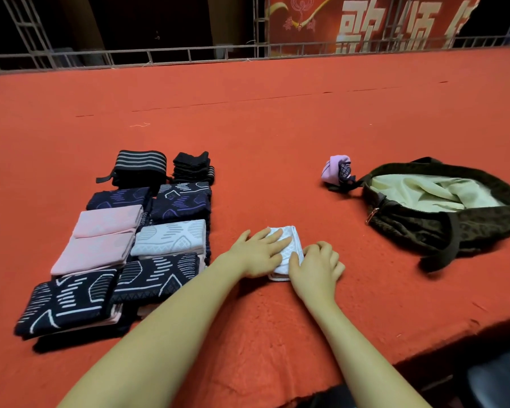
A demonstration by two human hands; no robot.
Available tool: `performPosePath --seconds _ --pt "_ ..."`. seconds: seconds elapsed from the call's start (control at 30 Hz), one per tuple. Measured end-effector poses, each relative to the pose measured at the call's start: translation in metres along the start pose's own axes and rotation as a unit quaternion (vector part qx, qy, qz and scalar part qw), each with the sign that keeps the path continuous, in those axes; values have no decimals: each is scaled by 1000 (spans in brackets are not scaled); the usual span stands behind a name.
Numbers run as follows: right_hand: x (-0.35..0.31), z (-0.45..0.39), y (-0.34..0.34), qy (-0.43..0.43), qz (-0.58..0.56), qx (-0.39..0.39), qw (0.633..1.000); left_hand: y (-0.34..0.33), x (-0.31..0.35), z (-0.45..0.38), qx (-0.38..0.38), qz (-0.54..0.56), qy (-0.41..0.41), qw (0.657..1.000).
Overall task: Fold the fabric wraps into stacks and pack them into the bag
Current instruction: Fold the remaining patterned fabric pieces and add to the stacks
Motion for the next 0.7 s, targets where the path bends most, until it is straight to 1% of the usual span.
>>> performPosePath --seconds 0.07,0.17,0.2,0.27,0.33,0.4,0.43,0.5,0.57,0.7 --pt "1 -2 0 14 -43 -4 999 6 0 1 38 -7 -11 999" --pt "-5 -1 4 54 -143 29 988 24 -2 10 175 -6 -29 984" --pt "-10 1 6 79 -172 46 981 29 -6 14 204 -8 -34 978" --pt "-25 5 12 126 -220 70 965 39 -15 23 237 -60 -38 969" --pt "-42 6 19 167 -244 90 951 53 -25 35 312 -126 -62 940" --pt "-59 6 26 202 -247 108 942 61 -40 44 357 -168 -79 916" --pt "-68 5 29 219 -242 117 938 64 -47 48 365 -184 -82 909" --pt "-83 3 34 251 -230 132 931 72 -58 58 388 -175 -88 901" --pt "-100 3 36 267 -233 136 925 79 -70 68 420 -131 -91 894" --pt "-139 1 31 252 -258 126 924 87 -94 89 487 -78 -80 866"
Point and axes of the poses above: each hand's wrist, its own z-axis away from the middle knuckle, its own y-axis out of the back of the hand, x = y × z, the point moved 4 cm from there along -z, towards the middle knuckle, and after that the axes turned 4 degrees about -y, right-handed, at the moved point
